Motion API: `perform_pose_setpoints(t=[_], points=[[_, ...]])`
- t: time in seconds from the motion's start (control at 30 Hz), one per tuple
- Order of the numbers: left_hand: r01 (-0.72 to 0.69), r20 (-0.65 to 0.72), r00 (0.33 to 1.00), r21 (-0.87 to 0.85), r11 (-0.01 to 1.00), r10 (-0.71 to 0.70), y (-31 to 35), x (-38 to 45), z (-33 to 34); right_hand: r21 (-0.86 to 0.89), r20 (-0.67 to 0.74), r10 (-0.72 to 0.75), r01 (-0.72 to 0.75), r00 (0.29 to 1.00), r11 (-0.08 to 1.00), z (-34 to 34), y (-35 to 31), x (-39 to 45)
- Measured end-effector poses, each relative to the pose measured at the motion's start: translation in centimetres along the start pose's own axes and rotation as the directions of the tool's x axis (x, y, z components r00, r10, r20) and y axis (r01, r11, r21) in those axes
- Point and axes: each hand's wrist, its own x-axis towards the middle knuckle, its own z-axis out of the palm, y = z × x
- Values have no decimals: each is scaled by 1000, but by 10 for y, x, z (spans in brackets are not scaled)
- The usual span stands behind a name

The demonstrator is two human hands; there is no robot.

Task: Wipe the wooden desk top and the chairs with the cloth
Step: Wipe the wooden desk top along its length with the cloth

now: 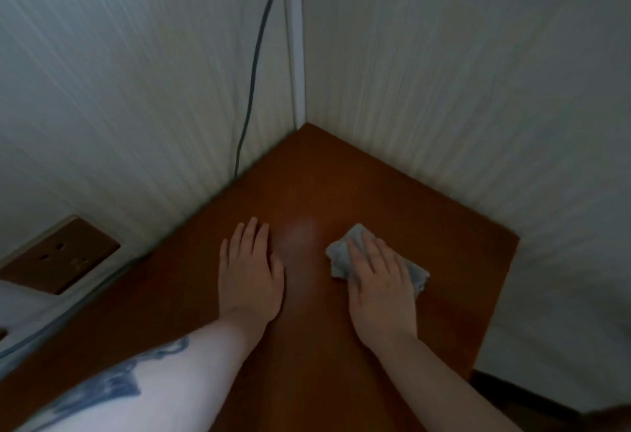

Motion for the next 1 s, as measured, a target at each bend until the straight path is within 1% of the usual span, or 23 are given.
perform_pose_setpoints(t=[0.07, 0.1, 0.13, 0.17, 0.2, 0.27, 0.3, 0.33, 0.37, 0.4, 0.47, 0.53, 0.57, 0.6, 0.63, 0.67, 0.7, 0.77, 0.8, 0.87, 0.93, 0.97, 1.0], points=[[54, -13, 998, -30, 998, -55, -3, 1, 4, 52, 141, -267, 262, 953, 964, -3, -16, 31], [113, -24, 993, -42, 993, -114, -5, 1, 4, 93, 212, -351, 339, 912, 936, -5, -19, 50], [187, -43, 981, -52, 981, -189, -6, 2, 4, 103, 243, -384, 370, 891, 923, -4, -18, 68], [262, -66, 962, -64, 963, -266, -8, 4, 4, 76, 251, -367, 360, 896, 930, -2, -15, 84], [321, -79, 942, -71, 944, -326, -10, 5, 4, 43, 228, -305, 303, 925, 952, -1, -12, 99], [352, -75, 932, -57, 934, -356, -9, 5, 4, -7, 100, -94, 95, 991, 995, 5, -7, 114], [343, -60, 937, -40, 938, -345, -7, 6, 5, -14, 43, -33, 34, 999, 999, 10, -12, 113], [333, -50, 941, -27, 942, -334, -6, 7, 6, 0, 12, -50, 50, 999, 999, 17, -23, 108], [330, -42, 943, -20, 944, -331, -5, 8, 7, 35, 18, -151, 150, 988, 988, 22, -38, 102], [330, -38, 943, -12, 944, -330, -4, 9, 7, 87, 42, -303, 299, 952, 950, 26, -53, 97], [330, -39, 944, 11, 944, -329, -4, 9, 8, 172, 126, -552, 530, 824, 831, 29, -76, 100], [334, -41, 942, 25, 942, -333, -4, 9, 9, 179, 194, -652, 627, 733, 758, 29, -84, 124], [334, -54, 942, 31, 942, -332, -4, 9, 9, 154, 221, -653, 635, 725, 757, 31, -83, 141], [334, -72, 941, 32, 942, -331, -4, 10, 9, 122, 220, -611, 600, 760, 791, 32, -80, 157], [332, -84, 941, 32, 943, -329, -4, 10, 10, 86, 191, -518, 511, 834, 855, 32, -74, 171], [331, -76, 942, 34, 943, -328, -3, 10, 9, 54, 137, -379, 375, 915, 926, 31, -65, 181], [330, -61, 943, 40, 943, -327, -3, 9, 9, 33, 69, -237, 235, 969, 971, 30, -56, 187], [327, -57, 944, 53, 944, -324, -3, 9, 9, 25, -17, -72, 72, 997, 997, 32, -51, 175], [325, -59, 945, 53, 944, -322, -3, 10, 9, 41, -51, -68, 70, 996, 997, 36, -57, 163], [325, -58, 945, 49, 945, -322, -2, 11, 9, 99, -70, -224, 230, 972, 968, 44, -78, 142], [328, -41, 945, 57, 943, -326, -2, 11, 9, 118, 2, -394, 391, 919, 913, 46, -92, 149], [328, -39, 945, 61, 943, -326, -3, 10, 9, 106, 47, -431, 424, 901, 899, 45, -93, 162], [326, -48, 945, 58, 944, -324, -3, 10, 9, 81, 94, -419, 413, 903, 907, 43, -90, 179]])
